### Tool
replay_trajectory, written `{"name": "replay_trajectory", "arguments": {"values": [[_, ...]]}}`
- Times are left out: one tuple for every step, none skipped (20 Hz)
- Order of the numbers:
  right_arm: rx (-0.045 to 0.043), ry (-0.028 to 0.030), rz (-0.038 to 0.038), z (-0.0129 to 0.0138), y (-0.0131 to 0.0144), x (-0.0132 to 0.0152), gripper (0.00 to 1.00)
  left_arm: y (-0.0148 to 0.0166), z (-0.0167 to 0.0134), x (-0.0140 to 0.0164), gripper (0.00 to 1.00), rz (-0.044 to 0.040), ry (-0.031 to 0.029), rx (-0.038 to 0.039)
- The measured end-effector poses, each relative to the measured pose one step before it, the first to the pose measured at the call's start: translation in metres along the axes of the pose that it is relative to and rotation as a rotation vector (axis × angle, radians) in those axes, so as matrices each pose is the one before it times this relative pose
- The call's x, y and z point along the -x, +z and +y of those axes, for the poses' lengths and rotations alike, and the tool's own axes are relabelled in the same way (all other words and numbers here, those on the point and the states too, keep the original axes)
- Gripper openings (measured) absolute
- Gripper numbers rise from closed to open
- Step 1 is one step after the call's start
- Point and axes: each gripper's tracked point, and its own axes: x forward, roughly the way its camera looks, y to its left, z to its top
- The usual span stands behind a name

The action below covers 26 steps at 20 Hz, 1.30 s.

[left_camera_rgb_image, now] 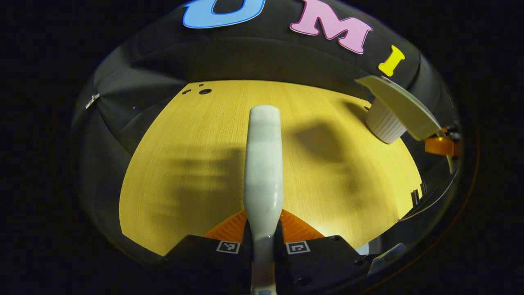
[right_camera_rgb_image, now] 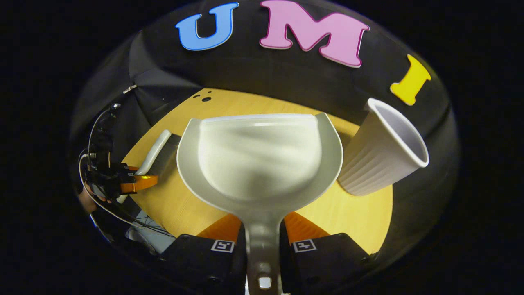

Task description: Pick up the small broom and dustpan from the desktop, sweep the trash into the dustpan with the broom, and then empty the trash into the garbage bin.

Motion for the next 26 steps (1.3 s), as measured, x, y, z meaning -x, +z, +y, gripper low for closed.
{"name": "replay_trajectory", "arguments": {"values": [[-0.01729,0.00262,0.02578,-0.00014,-0.00957,-0.00310,0.36,-0.00067,-0.00046,-0.00592,0.26,0.01131,0.00719,0.00052],[-0.02039,-0.00387,0.02754,-0.00293,-0.01207,-0.00545,0.37,0.00131,0.00015,-0.00600,0.27,0.00878,0.00891,-0.00152],[-0.02405,-0.00490,0.02614,-0.00249,-0.00872,-0.00229,0.37,-0.00031,0.00064,-0.00483,0.27,0.01045,0.00946,-0.00365],[-0.01939,-0.00221,0.02080,-0.00035,-0.00937,-0.00117,0.37,0.00179,0.00025,-0.00502,0.27,0.00886,0.00989,-0.00626],[-0.01006,-0.00029,0.02166,-0.00136,-0.00636,-0.00104,0.37,0.00186,0.00091,-0.00602,0.27,0.01017,0.01077,-0.00928],[-0.00569,0.00015,0.02038,-0.00060,-0.00475,-0.00262,0.37,0.00180,0.00091,-0.00592,0.25,0.01189,0.00892,-0.01401],[-0.00136,0.00366,0.02086,-0.00057,-0.00357,-0.00399,0.37,0.00120,-0.00227,-0.00449,0.27,0.01367,0.00793,-0.02046],[0.00297,0.00357,0.01264,0.00121,-0.00355,-0.00151,0.37,0.00066,-0.00034,-0.00333,0.27,0.01483,0.01031,-0.02302],[0.00502,-0.00042,0.01302,-0.00135,-0.00073,-0.00014,0.37,0.00034,-0.00141,-0.00157,0.27,0.01143,0.00862,-0.01918],[0.00378,-0.00200,0.01117,-0.00027,-0.00241,0.00088,0.37,0.00055,-0.00068,-0.00230,0.27,0.01015,0.00627,-0.01337],[-0.00355,-0.00215,0.00680,-0.00120,0.00020,0.00075,0.37,-0.00077,0.00163,-0.00465,0.27,0.00974,0.00514,-0.00481],[-0.01066,-0.00116,0.00837,0.00132,-0.00179,0.00067,0.37,-0.00007,0.00007,-0.00429,0.26,0.01041,-0.00080,0.00254],[-0.01253,0.00521,0.00903,0.00143,-0.00015,0.00128,0.37,-0.00006,-0.00004,-0.00318,0.25,0.01032,-0.00077,0.00515],[-0.00470,0.00985,0.01262,0.00092,0.00182,0.00031,0.37,-0.00156,-0.00054,-0.00170,0.27,0.01222,0.00132,0.00212],[0.00941,-0.00391,0.00291,-0.00182,0.00207,0.00405,0.34,-0.00226,-0.00090,-0.00204,0.27,0.01246,0.00142,-0.00083],[0.01666,-0.01107,-0.00579,-0.00147,-0.00031,-0.00283,0.34,-0.00507,-0.00044,-0.00372,0.27,0.01152,0.00318,0.00034],[0.01230,-0.00477,0.00590,-0.00068,-0.00082,-0.00091,0.41,-0.00161,-0.00030,-0.00293,0.27,0.01203,0.00386,0.00056],[0.00016,0.00246,-0.00218,0.00278,-0.00197,-0.00199,0.37,0.00230,-0.00017,-0.00105,0.28,-0.00534,0.00788,-0.00507],[-0.00182,0.00515,0.00245,-0.00034,0.00111,0.00138,0.37,0.00043,0.00007,0.00048,0.28,0.00027,0.00872,-0.00780],[-0.00113,0.00863,0.00158,0.00144,0.00067,0.00144,0.38,0.00158,0.00114,0.00071,0.29,-0.00032,0.01072,-0.01106],[0.00056,0.00492,0.00749,0.00010,-0.00169,-0.00145,0.42,0.00102,0.00185,0.00005,0.27,-0.00106,0.00799,-0.01223],[-0.00095,0.00632,0.00117,0.00059,-0.00153,0.00180,0.40,0.00170,-0.00015,0.00147,0.31,-0.00303,0.00152,-0.01072],[-0.00874,0.01147,-0.00093,0.00392,-0.00004,0.00062,0.43,0.00062,0.00148,0.00359,0.35,-0.00926,0.00528,-0.01410],[-0.01030,0.00986,-0.00844,0.00239,0.00192,0.00151,0.47,0.00210,0.00092,0.00323,0.38,-0.00859,0.00164,-0.01322],[-0.00902,0.00675,-0.01057,0.00091,0.00246,0.00318,0.61,0.00380,-0.00039,0.00545,0.58,-0.01670,0.00015,-0.00714],[-0.00781,0.00471,-0.01686,-0.00117,0.00281,0.00717,0.72,0.00697,-0.00157,0.01312,0.79,-0.01590,-0.00160,0.00313]]}}
